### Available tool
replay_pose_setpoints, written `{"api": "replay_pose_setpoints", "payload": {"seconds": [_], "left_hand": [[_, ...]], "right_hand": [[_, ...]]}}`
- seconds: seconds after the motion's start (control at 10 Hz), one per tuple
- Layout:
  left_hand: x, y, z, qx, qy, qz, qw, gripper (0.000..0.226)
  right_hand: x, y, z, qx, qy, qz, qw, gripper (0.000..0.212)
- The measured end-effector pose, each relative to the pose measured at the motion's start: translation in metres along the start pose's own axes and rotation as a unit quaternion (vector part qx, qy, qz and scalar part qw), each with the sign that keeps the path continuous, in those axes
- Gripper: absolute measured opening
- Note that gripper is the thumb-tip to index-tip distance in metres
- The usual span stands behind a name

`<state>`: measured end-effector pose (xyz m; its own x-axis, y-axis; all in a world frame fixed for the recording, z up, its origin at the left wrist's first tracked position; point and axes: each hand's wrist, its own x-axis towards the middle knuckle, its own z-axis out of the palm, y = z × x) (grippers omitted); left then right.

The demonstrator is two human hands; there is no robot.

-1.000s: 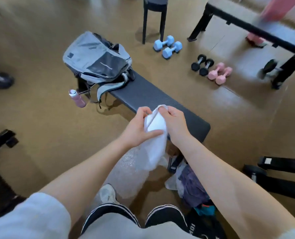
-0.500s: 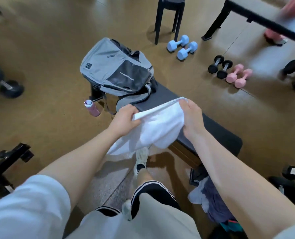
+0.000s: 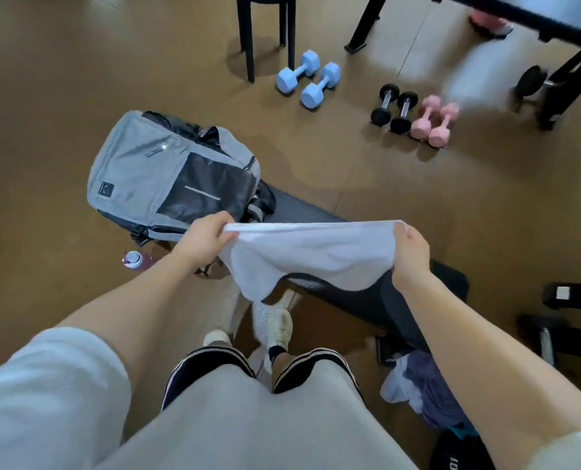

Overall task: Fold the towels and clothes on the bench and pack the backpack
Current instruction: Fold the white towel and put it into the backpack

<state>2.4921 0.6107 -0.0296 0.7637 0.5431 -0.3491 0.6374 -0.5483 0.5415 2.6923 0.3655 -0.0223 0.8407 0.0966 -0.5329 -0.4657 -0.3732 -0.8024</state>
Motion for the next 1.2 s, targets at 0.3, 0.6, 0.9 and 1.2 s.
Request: {"api": "replay_pose_setpoints", "payload": {"seconds": [0.3,0.6,0.9,1.2], "left_hand": [[0.072,0.015,-0.025,0.007,0.056,-0.006,0.998,0.021],[0.090,-0.004,-0.014,-0.172,-0.102,-0.070,0.977,0.019],[0.114,0.023,0.037,-0.170,-0.162,-0.014,0.972,0.016],[0.223,0.016,0.194,-0.033,-0.106,-0.034,0.993,0.016]], "right_hand": [[0.012,0.016,0.000,0.173,0.160,0.115,0.965,0.025],[-0.020,0.056,-0.002,0.097,0.289,0.190,0.933,0.040],[-0.005,0.108,-0.036,-0.064,0.313,0.214,0.923,0.037],[0.180,0.189,-0.062,-0.070,0.317,0.164,0.931,0.020]]}}
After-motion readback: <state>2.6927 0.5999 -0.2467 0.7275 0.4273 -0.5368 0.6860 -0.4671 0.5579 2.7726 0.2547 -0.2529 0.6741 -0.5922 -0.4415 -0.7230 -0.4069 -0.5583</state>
